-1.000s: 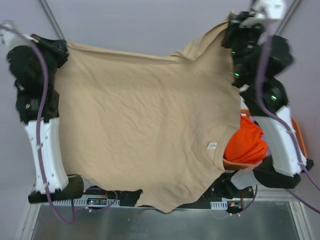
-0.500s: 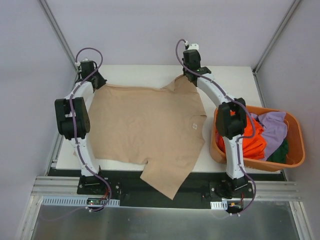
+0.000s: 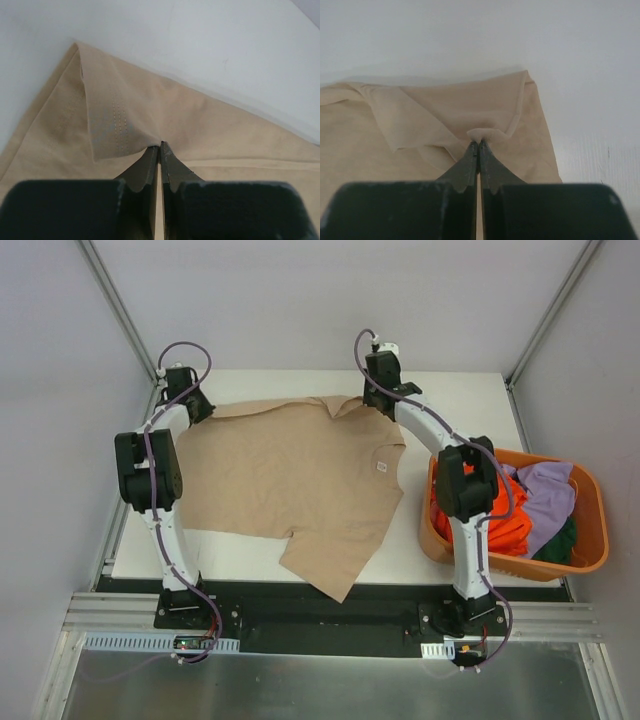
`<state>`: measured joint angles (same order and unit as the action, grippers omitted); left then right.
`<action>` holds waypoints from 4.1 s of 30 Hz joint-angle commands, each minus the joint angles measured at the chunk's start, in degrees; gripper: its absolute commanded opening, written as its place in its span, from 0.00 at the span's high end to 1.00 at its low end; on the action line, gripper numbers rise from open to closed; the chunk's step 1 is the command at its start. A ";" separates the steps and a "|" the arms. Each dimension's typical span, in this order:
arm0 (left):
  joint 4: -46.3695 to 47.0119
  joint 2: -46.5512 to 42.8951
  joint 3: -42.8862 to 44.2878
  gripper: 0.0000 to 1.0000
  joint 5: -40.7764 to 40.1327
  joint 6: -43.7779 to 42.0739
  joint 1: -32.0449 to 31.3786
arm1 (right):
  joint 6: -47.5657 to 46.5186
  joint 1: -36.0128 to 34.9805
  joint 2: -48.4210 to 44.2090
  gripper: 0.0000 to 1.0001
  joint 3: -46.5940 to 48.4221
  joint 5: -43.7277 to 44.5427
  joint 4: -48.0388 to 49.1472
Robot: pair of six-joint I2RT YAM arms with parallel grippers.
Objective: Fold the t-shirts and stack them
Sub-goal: Fold the flattened tshirt in 1/3 of the way
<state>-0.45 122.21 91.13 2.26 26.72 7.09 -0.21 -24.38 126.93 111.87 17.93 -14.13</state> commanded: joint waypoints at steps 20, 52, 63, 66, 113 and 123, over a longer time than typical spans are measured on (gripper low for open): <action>0.62 -21.84 -18.27 1.00 -6.91 -4.91 0.73 | 4.16 -5.68 -30.78 1.00 -28.20 2.28 -5.90; -14.32 -26.50 -18.63 0.01 -14.23 -4.49 1.61 | -4.18 -13.24 -39.92 0.26 -37.70 -4.73 -18.84; -14.75 -15.09 -10.89 0.01 1.61 -3.08 1.96 | -31.34 -21.76 -23.25 0.18 -25.59 -29.96 -13.45; -15.19 -12.36 -10.27 0.01 -0.15 -2.37 2.14 | -31.35 -21.41 -16.04 0.23 -18.03 -29.89 -16.27; -16.52 -8.57 -11.86 0.01 1.60 -6.33 5.30 | -20.54 -18.15 -8.19 0.99 -13.71 -14.41 -19.17; -16.60 -8.92 -12.03 0.01 1.43 -6.51 5.30 | -9.20 -19.74 -8.64 0.98 -11.15 -24.08 -21.73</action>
<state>-15.68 114.87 80.44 4.89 20.95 12.43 -15.27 -43.46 120.90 98.52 -2.04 -33.32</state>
